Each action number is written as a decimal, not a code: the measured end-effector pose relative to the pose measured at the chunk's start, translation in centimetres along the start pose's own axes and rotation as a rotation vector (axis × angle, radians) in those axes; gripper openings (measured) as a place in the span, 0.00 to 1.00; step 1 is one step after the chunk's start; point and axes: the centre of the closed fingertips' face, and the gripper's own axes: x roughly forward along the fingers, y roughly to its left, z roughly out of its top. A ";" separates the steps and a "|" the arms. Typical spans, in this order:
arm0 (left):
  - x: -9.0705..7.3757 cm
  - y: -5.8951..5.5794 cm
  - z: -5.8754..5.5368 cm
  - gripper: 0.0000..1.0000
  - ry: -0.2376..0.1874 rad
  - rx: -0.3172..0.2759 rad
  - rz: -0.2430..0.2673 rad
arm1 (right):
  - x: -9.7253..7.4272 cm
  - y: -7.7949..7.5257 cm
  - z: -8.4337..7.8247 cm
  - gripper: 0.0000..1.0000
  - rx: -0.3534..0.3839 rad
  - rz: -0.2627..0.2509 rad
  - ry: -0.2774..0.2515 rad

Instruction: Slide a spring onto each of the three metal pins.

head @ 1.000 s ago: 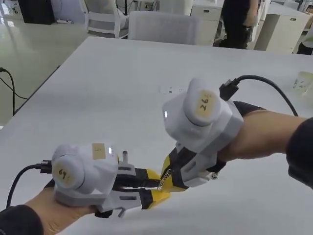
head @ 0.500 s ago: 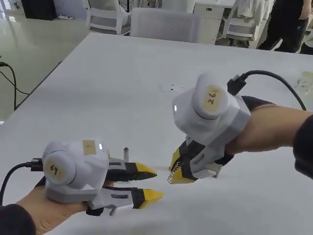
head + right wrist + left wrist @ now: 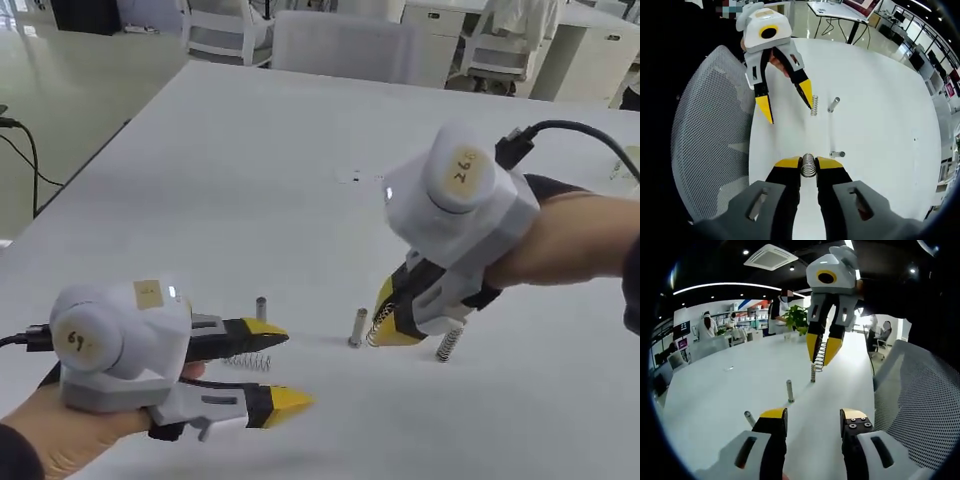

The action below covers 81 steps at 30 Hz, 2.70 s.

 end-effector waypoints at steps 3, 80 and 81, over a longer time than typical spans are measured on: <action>-0.4 0.4 -0.2 0.43 0.001 -0.009 0.017 | -0.1 -0.6 -0.1 0.13 0.002 -0.010 0.006; -3.0 2.2 -2.9 0.51 0.026 -0.098 0.118 | 8.8 -5.0 -3.1 0.13 0.021 0.007 0.138; -3.0 2.2 -2.9 0.51 0.026 -0.098 0.119 | 8.9 -5.0 -3.2 0.13 0.021 0.008 0.139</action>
